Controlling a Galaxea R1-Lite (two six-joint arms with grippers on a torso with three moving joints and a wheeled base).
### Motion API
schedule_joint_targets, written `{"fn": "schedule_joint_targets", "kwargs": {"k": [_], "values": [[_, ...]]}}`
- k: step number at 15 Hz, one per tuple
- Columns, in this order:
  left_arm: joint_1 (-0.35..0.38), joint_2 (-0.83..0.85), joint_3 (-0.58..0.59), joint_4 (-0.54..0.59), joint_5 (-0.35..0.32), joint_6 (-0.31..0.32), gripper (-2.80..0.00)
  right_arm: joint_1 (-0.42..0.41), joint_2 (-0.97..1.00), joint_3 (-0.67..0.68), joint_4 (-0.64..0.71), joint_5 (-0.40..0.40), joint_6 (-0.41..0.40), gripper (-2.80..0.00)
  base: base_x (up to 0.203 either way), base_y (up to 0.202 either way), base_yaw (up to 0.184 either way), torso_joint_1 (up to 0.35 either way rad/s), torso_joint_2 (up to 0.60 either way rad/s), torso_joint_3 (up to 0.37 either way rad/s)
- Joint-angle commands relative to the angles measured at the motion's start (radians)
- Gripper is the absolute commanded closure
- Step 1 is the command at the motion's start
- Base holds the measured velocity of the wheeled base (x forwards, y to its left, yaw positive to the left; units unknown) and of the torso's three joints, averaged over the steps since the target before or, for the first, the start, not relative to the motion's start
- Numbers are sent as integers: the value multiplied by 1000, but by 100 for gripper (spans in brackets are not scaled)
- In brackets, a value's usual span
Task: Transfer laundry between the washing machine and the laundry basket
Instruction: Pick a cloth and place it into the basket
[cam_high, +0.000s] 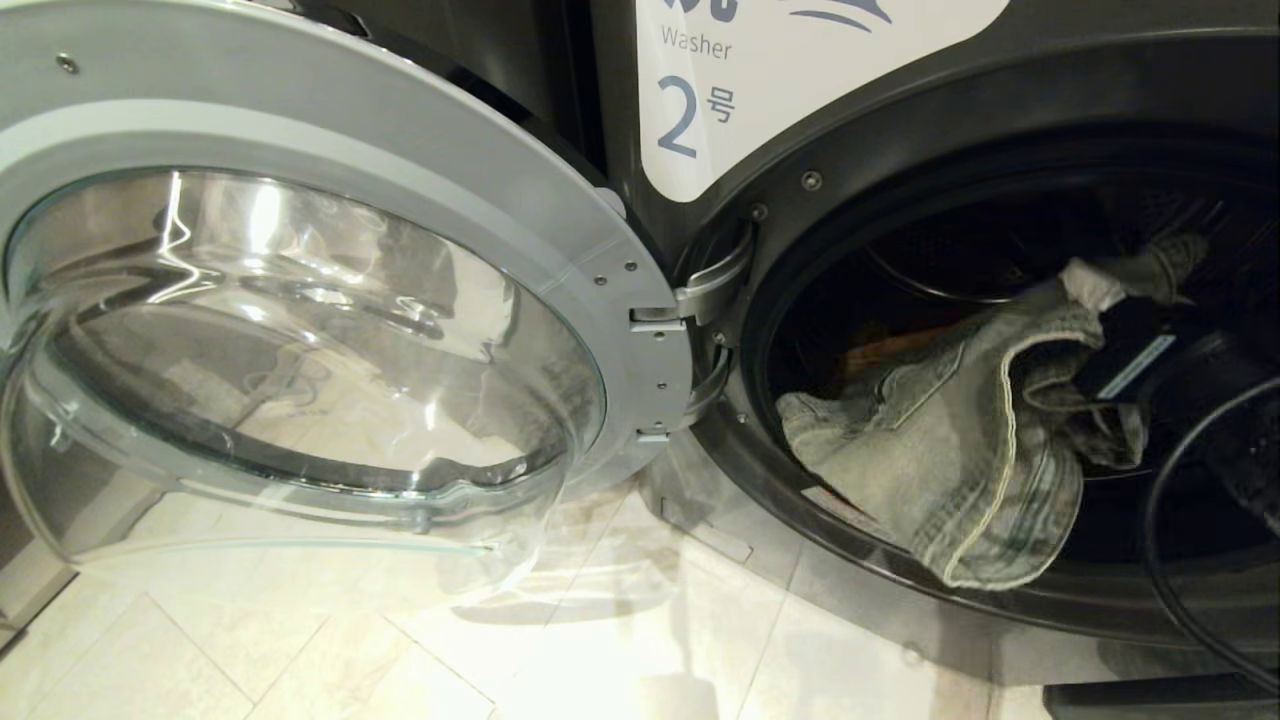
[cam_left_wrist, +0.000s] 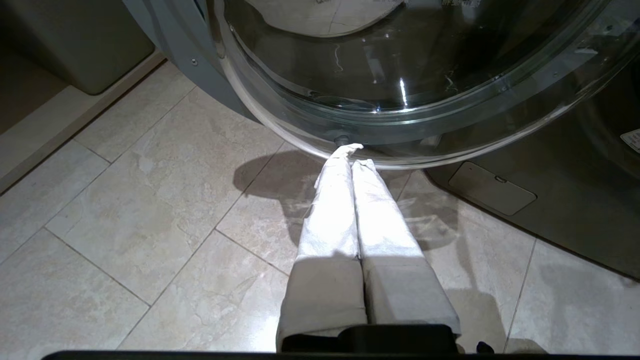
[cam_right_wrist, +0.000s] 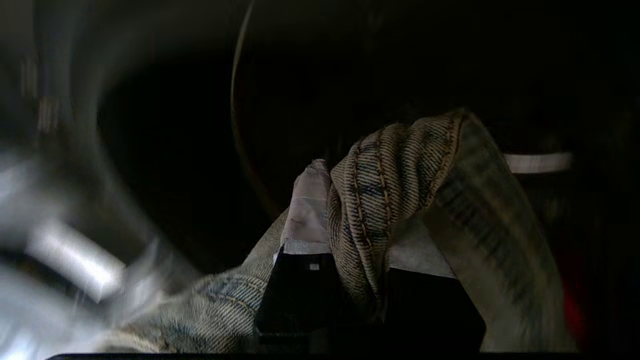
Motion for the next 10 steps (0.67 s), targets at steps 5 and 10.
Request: {"fn": "schedule_joint_targets", "kwargs": {"k": [5, 10], "values": [[0, 2, 40, -1, 0, 0, 0, -12, 80, -46, -154, 0, -97, 0, 0, 0, 0, 0, 0, 0], [0, 2, 40, -1, 0, 0, 0, -11, -96, 86, -87, 16, -96, 0, 0, 0, 0, 0, 0, 0]]}}
